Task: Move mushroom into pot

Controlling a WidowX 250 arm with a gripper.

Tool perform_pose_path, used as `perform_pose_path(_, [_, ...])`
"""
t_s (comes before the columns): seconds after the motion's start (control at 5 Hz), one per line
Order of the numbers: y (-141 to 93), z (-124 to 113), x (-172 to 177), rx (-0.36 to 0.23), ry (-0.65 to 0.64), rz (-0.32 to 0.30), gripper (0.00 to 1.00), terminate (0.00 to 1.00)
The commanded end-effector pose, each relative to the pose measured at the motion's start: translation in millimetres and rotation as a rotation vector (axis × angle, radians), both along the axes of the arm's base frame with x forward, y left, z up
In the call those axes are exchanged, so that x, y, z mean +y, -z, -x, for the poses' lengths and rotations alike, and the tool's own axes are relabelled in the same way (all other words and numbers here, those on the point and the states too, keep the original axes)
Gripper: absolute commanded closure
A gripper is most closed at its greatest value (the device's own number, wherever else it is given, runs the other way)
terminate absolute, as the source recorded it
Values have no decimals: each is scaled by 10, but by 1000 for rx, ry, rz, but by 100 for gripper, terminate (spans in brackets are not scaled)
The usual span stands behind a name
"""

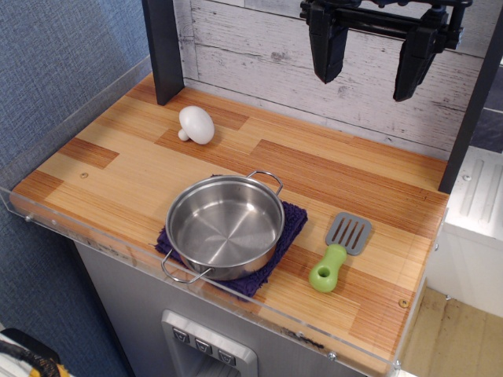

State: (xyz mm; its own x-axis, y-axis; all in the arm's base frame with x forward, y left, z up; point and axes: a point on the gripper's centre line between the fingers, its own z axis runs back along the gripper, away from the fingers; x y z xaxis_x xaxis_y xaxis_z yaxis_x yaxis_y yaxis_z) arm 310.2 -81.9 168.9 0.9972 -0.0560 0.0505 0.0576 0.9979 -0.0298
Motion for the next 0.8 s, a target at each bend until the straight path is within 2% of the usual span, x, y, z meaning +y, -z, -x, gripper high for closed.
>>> perform_pose_path(0.0, [0,0,0,0,0,0,0,0])
perform_pose_path(0.2, [-43,29,216,-12,-24,2,0,0])
perform_pose_path(0.6, [-112,-2,1009,-51,-103,30,0,0])
